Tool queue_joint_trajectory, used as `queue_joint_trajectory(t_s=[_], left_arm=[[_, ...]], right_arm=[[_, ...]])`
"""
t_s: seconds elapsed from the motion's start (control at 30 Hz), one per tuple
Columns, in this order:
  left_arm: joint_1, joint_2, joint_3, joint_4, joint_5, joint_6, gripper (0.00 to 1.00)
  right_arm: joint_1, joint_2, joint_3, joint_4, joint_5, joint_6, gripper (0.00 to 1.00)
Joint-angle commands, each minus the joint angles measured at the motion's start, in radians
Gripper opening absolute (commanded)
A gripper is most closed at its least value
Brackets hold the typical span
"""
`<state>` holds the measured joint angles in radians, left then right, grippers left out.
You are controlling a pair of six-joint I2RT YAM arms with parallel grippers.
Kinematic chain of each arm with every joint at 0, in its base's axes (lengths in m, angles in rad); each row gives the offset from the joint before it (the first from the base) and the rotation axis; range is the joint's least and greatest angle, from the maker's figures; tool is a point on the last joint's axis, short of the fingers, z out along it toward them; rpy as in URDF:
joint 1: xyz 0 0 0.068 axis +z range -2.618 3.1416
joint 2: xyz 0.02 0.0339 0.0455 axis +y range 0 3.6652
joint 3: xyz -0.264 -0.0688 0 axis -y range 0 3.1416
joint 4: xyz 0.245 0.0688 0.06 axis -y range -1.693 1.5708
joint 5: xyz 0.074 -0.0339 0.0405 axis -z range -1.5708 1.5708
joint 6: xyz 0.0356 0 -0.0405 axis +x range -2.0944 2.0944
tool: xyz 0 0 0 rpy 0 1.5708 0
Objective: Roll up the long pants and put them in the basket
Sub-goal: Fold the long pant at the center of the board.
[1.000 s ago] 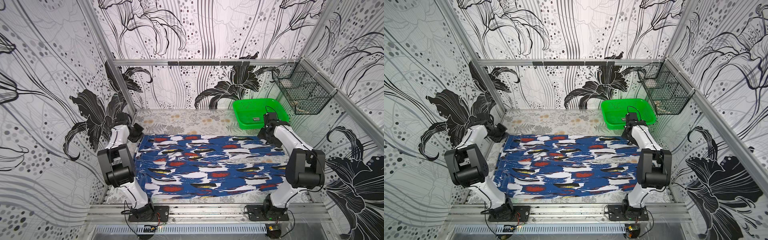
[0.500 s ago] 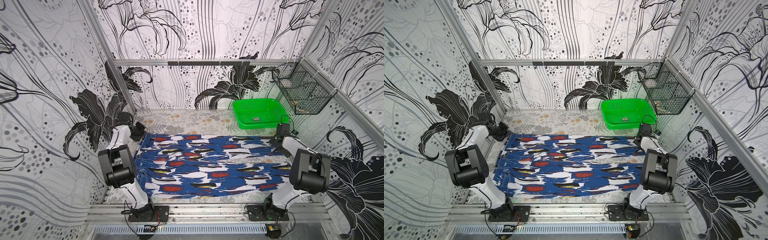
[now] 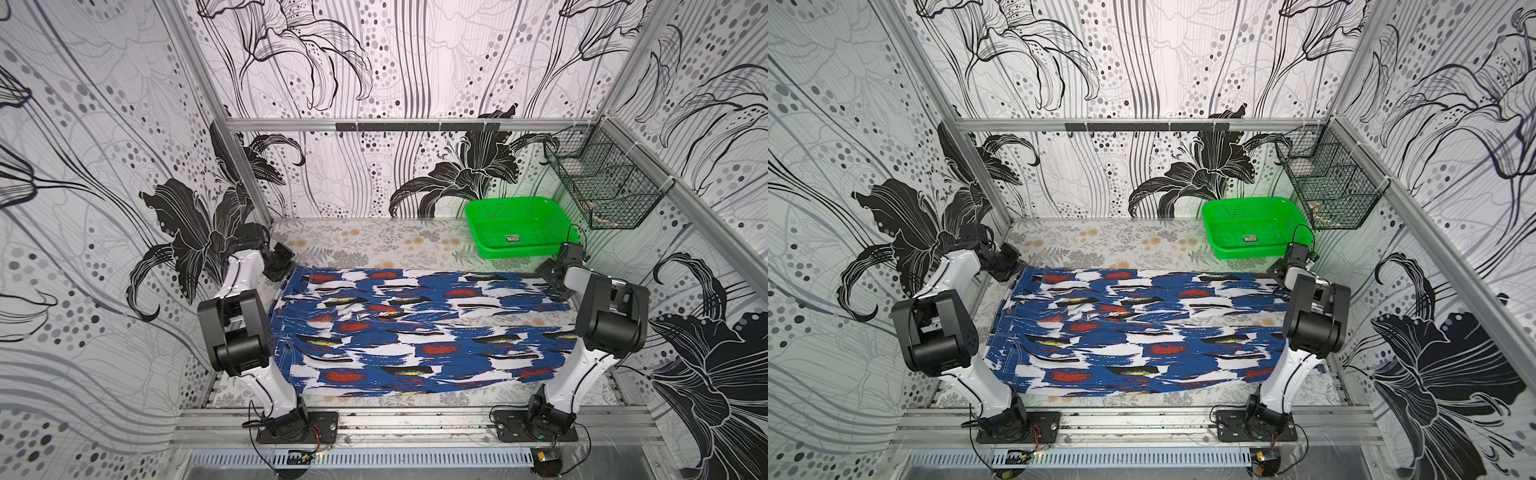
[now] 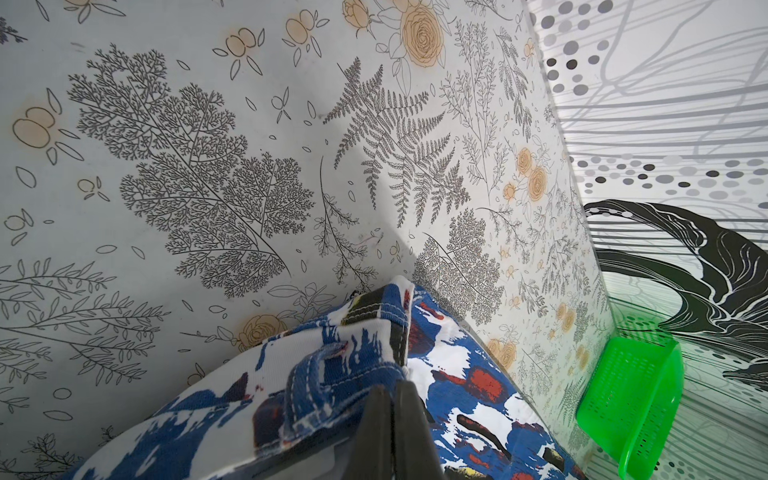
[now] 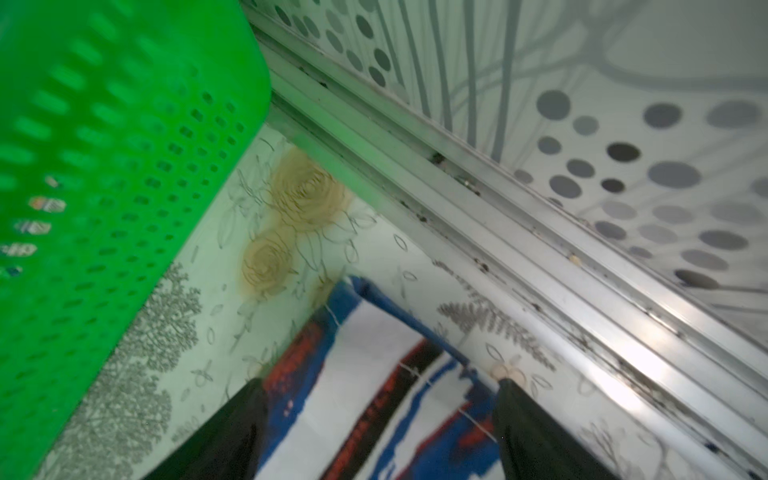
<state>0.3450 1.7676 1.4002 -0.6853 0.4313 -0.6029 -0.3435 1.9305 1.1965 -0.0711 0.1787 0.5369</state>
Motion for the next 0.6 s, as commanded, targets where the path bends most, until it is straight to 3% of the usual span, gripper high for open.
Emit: queue_joint_trajectory(t_s=[0.0, 0.23, 0.57], left_arm=[[-0.009, -0.033, 0.010, 0.030, -0.004, 0.020, 0.00], [-0.009, -0.010, 0.028, 0.029, 0.004, 0.023, 0.00], [-0.009, 0.011, 0.040, 0.033, 0.014, 0.018, 0.00]], right_arm=[[0.021, 0.026, 0.080, -0.018, 0.024, -0.016, 0.88], [0.035, 0.124, 0.281, -0.266, 0.107, -0.005, 0.88], [0.035, 0.146, 0.293, -0.355, 0.136, 0.006, 0.84]])
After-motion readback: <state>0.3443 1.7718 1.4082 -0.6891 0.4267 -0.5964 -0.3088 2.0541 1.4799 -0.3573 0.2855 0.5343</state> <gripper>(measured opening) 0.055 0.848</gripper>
